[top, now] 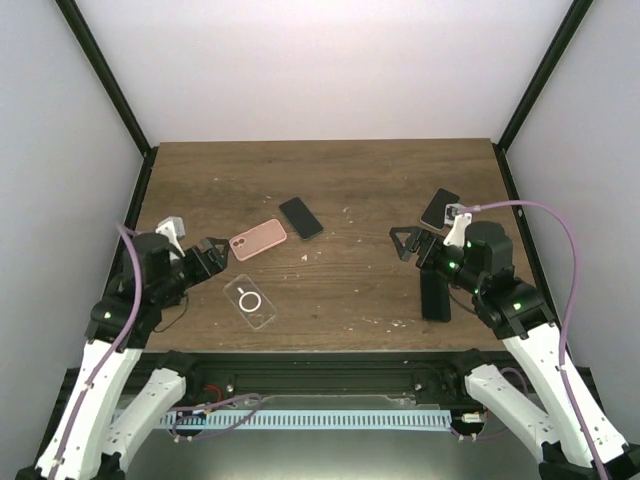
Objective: Put the phone into the phone case
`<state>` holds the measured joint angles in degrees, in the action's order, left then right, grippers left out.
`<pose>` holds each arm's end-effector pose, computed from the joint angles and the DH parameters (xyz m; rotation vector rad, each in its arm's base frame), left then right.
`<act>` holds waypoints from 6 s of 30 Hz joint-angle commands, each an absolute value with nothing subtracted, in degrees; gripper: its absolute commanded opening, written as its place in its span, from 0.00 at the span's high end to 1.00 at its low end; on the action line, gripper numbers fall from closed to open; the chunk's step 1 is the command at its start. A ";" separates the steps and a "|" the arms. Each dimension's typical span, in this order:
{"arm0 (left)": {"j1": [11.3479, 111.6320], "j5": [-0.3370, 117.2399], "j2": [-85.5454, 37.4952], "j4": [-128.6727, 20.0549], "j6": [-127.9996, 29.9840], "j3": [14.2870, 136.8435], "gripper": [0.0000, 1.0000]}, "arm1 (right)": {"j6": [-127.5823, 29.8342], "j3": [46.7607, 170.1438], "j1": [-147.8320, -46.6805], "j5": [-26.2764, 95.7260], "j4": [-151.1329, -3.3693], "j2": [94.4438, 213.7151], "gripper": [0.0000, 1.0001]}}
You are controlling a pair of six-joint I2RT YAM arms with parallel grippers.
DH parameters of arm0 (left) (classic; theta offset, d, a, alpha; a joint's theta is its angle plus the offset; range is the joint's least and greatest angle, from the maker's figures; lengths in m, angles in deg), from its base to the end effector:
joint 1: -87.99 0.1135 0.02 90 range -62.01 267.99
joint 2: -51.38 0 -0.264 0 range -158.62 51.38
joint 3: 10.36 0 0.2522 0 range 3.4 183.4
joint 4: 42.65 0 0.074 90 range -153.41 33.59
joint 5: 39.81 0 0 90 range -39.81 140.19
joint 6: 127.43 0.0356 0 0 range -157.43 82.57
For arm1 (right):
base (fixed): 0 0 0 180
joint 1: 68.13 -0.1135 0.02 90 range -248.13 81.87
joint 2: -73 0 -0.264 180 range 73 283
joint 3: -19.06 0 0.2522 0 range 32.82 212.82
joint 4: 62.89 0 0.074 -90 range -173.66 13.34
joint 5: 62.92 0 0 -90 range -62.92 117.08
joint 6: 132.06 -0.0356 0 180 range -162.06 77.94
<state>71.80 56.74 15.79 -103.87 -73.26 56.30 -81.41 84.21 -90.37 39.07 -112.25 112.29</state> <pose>0.1102 -0.0362 0.3424 -0.2987 2.1434 -0.6572 0.1290 0.0607 0.3473 0.1679 2.0793 0.8863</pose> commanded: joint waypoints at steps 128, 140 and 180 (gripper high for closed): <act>52.67 68.82 -24.56 -68.48 -95.57 33.82 0.44 | -78.54 72.05 -87.75 40.04 -109.87 142.00 0.31; 55.35 63.65 -11.82 -78.29 -87.17 35.48 0.01 | -82.58 78.57 -102.95 39.43 -105.04 144.83 0.31; 90.82 85.44 1.35 -78.22 -86.82 24.65 0.10 | -86.08 104.25 -130.82 24.96 -98.08 180.82 0.31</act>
<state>90.54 83.38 1.54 -79.94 -86.79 25.13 -84.21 100.98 -129.47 28.49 -96.99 180.31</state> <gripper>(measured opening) 0.906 0.780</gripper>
